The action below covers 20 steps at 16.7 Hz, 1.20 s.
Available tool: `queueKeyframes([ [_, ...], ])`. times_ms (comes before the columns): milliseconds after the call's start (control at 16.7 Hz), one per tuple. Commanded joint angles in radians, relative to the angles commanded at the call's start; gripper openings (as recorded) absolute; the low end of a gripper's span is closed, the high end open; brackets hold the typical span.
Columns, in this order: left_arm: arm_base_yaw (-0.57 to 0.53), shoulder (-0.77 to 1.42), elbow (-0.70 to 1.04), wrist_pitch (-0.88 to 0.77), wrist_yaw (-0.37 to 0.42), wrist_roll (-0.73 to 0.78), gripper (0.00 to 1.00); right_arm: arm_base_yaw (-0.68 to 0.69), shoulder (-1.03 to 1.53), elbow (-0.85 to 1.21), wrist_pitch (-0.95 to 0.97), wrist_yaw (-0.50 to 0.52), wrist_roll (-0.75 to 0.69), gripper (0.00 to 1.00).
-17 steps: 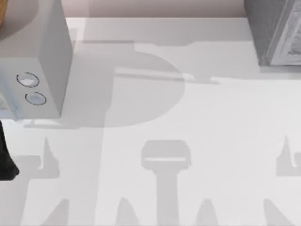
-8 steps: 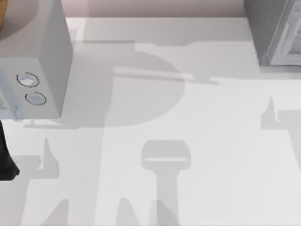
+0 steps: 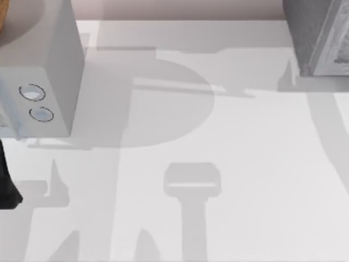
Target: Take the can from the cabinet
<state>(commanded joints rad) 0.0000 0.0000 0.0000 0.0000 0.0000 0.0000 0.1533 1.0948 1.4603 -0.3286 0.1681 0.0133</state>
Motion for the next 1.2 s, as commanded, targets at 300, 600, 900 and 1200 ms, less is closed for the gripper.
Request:
queueKeyframes([
  [300,0.000,0.000,0.000,0.000,0.000,0.000,1.00,0.028,0.205,0.253,-0.077,0.026,0.002,1.00],
  [600,0.000,0.000,0.000,0.000,0.000,0.000,1.00,0.031,0.232,0.282,-0.089,0.029,0.002,1.00],
  [900,0.000,0.000,0.000,0.000,0.000,0.000,1.00,0.012,0.292,0.284,-0.027,0.016,0.002,1.00],
  [1200,0.000,0.000,0.000,0.000,0.000,0.000,1.00,-0.017,0.401,0.286,0.086,-0.006,0.002,1.00],
])
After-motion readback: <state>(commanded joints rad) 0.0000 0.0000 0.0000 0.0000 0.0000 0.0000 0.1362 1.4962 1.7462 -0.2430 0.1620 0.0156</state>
